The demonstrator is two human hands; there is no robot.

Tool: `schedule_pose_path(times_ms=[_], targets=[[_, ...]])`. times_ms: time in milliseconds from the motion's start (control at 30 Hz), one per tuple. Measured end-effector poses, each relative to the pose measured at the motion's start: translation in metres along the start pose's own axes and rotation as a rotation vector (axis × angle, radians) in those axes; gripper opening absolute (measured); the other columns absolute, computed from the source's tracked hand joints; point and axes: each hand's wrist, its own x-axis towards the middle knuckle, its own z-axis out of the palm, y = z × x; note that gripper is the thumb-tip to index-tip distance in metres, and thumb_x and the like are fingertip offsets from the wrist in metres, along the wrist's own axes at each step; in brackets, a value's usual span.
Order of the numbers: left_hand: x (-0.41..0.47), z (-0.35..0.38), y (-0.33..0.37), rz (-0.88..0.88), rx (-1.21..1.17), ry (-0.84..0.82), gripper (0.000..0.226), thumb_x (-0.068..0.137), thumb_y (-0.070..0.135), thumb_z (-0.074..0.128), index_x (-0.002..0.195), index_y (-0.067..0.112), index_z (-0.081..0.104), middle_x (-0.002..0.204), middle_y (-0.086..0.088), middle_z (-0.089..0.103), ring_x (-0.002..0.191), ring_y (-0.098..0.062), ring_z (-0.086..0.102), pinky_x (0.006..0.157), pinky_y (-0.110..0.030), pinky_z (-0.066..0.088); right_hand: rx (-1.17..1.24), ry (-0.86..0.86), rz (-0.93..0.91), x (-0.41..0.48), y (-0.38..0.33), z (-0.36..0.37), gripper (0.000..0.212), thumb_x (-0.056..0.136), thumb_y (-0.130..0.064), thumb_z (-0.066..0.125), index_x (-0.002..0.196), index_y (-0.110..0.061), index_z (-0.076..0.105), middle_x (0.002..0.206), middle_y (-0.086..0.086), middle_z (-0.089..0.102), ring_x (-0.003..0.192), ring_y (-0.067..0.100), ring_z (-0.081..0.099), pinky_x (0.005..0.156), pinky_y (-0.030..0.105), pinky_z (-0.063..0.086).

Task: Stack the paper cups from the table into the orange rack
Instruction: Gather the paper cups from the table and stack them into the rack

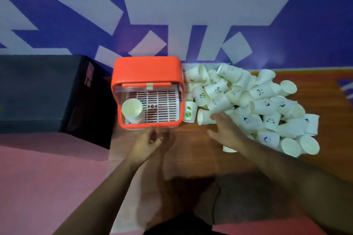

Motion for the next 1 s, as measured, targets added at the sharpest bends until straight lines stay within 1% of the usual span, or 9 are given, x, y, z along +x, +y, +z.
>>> schedule_pose_path(times_ms=[133,300,400,467,600,733,867,933,1000], targets=[[0.022,0.066,0.046,0.075,0.051,-0.136,0.014,0.087,0.019,0.071,0.096,0.017,0.061,0.089,-0.001,0.063,0.079,-0.015,0.060,0.073,-0.035,0.050,-0.070,-0.001,0.054,-0.026,0.065,-0.002,0.058,0.086,-0.036,0.065,0.135,-0.011,0.048,0.129,0.007,0.045,0.123,0.024,0.044,0.104,0.036,0.039],[0.044,0.151,0.080,0.073,0.188,-0.369,0.033,0.088,0.031,0.071,0.115,0.018,0.057,0.113,0.000,0.060,0.101,-0.019,0.059,0.087,-0.034,0.049,-0.157,-0.057,0.003,-0.049,0.116,0.020,0.056,0.086,-0.034,0.060,0.135,-0.011,0.046,0.130,0.007,0.043,0.125,0.027,0.041,0.106,0.037,0.037],[0.049,0.195,0.092,-0.075,0.140,-0.393,0.052,0.092,0.041,0.067,0.134,0.016,0.049,0.126,0.004,0.054,0.113,-0.014,0.053,0.091,-0.028,0.041,-0.111,-0.068,0.068,-0.052,0.129,0.037,0.055,0.088,-0.032,0.056,0.136,-0.009,0.044,0.132,0.010,0.043,0.128,0.029,0.039,0.105,0.039,0.038],[0.053,0.218,0.094,-0.198,0.034,-0.409,0.050,0.095,0.048,0.060,0.132,0.016,0.050,0.126,0.007,0.058,0.107,-0.011,0.056,0.085,-0.026,0.042,-0.065,-0.087,0.080,-0.051,0.135,0.046,0.050,0.090,-0.030,0.053,0.134,-0.007,0.044,0.132,0.012,0.044,0.125,0.029,0.041,0.105,0.039,0.037],[0.062,0.240,0.095,-0.252,-0.108,-0.374,0.050,0.089,0.063,0.057,0.109,0.018,0.066,0.102,-0.001,0.075,0.090,-0.015,0.071,0.085,-0.035,0.056,0.164,-0.042,0.031,-0.049,0.135,0.058,0.043,0.090,-0.023,0.050,0.130,-0.007,0.048,0.126,0.012,0.051,0.120,0.026,0.045,0.105,0.039,0.038],[0.062,0.237,0.097,-0.368,-0.272,-0.276,0.039,0.093,0.043,0.066,0.110,0.007,0.068,0.099,-0.010,0.075,0.074,-0.015,0.070,0.058,-0.022,0.051,0.366,0.001,-0.002,-0.048,0.131,0.051,0.036,0.090,-0.018,0.051,0.126,-0.013,0.054,0.121,0.006,0.056,0.115,0.019,0.050,0.100,0.031,0.042],[0.050,0.217,0.088,-0.522,-0.546,-0.242,0.043,0.087,0.039,0.073,0.119,0.014,0.063,0.112,-0.012,0.072,0.091,-0.021,0.074,0.068,-0.029,0.055,0.330,0.184,-0.037,-0.049,0.137,0.020,0.018,0.088,-0.017,0.057,0.104,-0.010,0.061,0.103,0.003,0.058,0.094,0.023,0.058,0.078,0.038,0.050],[0.043,0.207,0.085,-0.567,-0.650,-0.204,0.041,0.089,0.036,0.072,0.122,0.015,0.061,0.114,-0.012,0.072,0.098,-0.023,0.074,0.074,-0.031,0.056,0.217,0.353,-0.067,-0.040,0.150,0.004,0.026,0.083,-0.015,0.063,0.107,-0.006,0.061,0.104,0.008,0.057,0.095,0.026,0.056,0.079,0.041,0.051],[0.038,0.201,0.086,-0.561,-0.707,-0.163,0.037,0.092,0.031,0.069,0.122,0.012,0.060,0.114,-0.014,0.072,0.098,-0.023,0.073,0.075,-0.031,0.056,0.076,0.311,-0.034,-0.025,0.164,-0.007,0.054,0.080,-0.022,0.068,0.129,-0.007,0.053,0.122,0.012,0.052,0.112,0.031,0.049,0.095,0.044,0.047]])
